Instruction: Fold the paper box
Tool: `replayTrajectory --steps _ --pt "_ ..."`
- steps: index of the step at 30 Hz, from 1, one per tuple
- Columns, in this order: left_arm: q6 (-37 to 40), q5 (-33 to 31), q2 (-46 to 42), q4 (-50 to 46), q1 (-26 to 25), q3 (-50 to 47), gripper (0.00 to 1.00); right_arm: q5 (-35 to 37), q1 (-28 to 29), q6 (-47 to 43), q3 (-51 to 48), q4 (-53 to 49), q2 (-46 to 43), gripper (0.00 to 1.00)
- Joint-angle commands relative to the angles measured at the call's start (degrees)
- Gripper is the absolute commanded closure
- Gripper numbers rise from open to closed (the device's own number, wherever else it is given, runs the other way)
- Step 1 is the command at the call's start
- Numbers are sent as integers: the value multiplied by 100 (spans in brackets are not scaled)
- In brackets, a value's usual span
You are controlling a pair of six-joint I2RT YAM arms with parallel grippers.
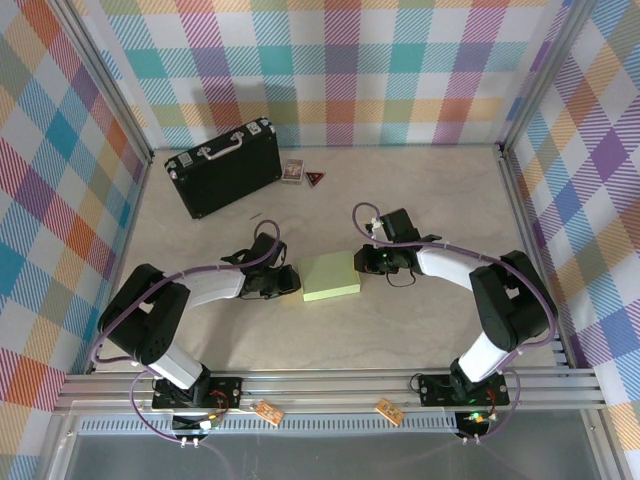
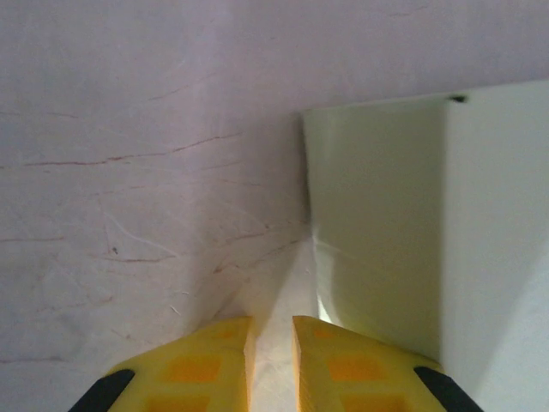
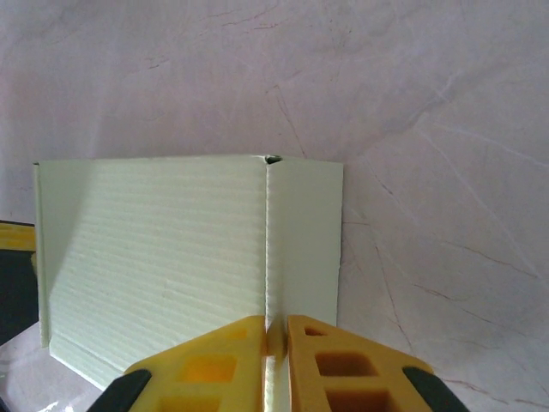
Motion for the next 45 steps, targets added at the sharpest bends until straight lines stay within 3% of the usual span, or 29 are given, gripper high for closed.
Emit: replayTrajectory --steps 1,6,10,13,18,27,33,38,45 --pt "8 164 150 120 -86 205 81 -38 64 -18 70 -306 118 85" --pt "106 -61 -59 -173 -87 379 77 324 53 -54 223 -521 -164 71" --pt "106 -492 -268 -615 -79 470 73 571 51 -83 330 -733 -473 45" --pt "78 -352 -355 -505 -75 340 75 695 42 -95 296 -805 -628 37" --pt "-34 27 -292 -82 -86 277 76 849 -6 -110 139 -864 -715 36" --pt "-219 433 498 378 -244 831 76 94 -11 73 169 -541 -109 38" --pt "-182 550 913 359 -275 1348 76 47 -18 80 536 -576 125 42" --pt "-13 697 1575 72 -281 2388 76 103 -238 75 1159 -697 424 43" --pt "254 778 3090 -447 -151 4739 76 -69 -885 120 2547 -911 1456 47"
